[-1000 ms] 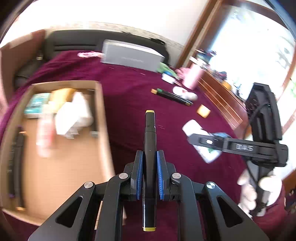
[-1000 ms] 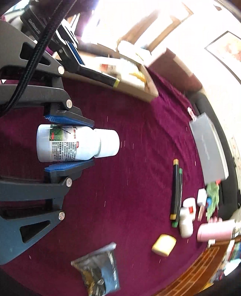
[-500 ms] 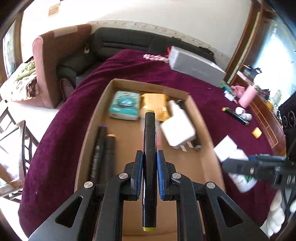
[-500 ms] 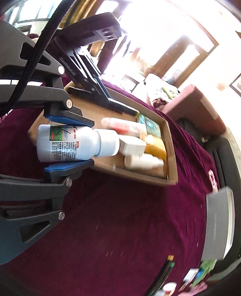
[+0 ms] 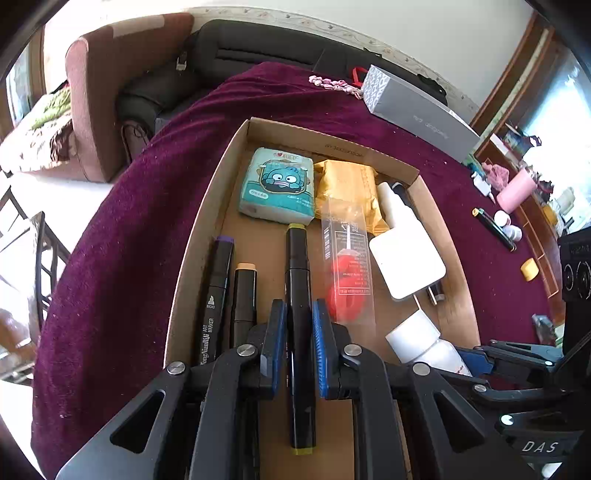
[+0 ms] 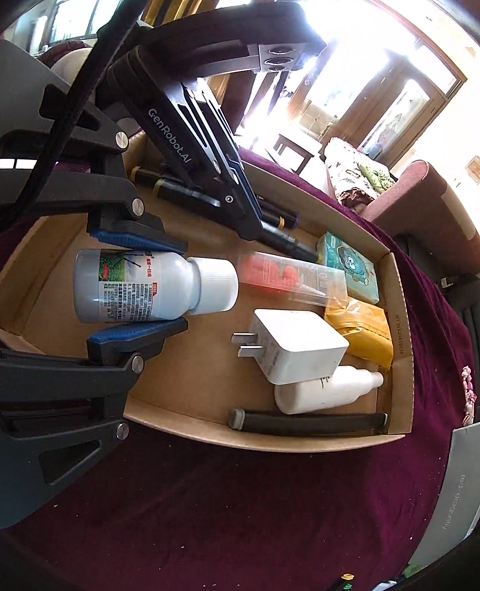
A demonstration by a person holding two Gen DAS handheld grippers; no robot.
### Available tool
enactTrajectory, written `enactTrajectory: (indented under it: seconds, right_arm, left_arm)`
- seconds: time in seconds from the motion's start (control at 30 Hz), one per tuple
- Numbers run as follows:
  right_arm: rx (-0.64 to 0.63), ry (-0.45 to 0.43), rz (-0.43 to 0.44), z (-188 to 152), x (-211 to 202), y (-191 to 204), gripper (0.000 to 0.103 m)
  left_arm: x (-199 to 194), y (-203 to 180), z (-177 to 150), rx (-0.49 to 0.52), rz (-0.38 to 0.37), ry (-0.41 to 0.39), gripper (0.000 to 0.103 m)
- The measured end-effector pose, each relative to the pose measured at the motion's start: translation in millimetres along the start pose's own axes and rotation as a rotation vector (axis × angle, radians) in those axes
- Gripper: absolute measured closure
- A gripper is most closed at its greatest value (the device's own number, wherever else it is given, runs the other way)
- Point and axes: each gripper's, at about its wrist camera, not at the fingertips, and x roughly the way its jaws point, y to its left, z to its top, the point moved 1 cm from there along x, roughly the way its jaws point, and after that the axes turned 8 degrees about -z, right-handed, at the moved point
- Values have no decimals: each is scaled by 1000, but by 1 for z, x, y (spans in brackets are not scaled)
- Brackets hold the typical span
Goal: Organize objects
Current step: 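Carry the marker and white bottle into the cardboard box with both grippers, then open both grippers to release the marker and bottle in the box, then withdraw both grippers from the box back over the table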
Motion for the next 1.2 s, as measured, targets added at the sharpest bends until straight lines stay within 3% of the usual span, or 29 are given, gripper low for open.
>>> enactTrajectory:
  seconds: [0.3, 0.43, 0.7, 0.8, 0.9, 1.1, 1.2]
  right_arm:
    - [-10, -24, -47, 3, -2, 0, 70]
    - [5, -41, -48, 3, -5, -2, 67]
    - [17, -139, 6, 1, -39, -6, 44]
    - [43, -187, 13, -1, -57, -19, 35]
    - [99, -214, 37, -10, -72, -41, 35]
    - [259, -279, 31, -44, -102, -105, 34]
    - [341, -327, -26, -68, -124, -142, 32]
  left_arm:
    - [-11, 4, 3, -48, -46, -45, 89]
    - [-24, 5, 4, -95, -77, -77, 55]
    - [-51, -9, -2, -123, -128, -121, 48]
    - [-58, -25, -7, -120, -161, -125, 48]
    - [-62, -50, -14, -95, -209, -121, 48]
    - [-61, -121, -31, 43, -280, -92, 48]
    - [-58, -161, -43, 116, -315, -59, 48]
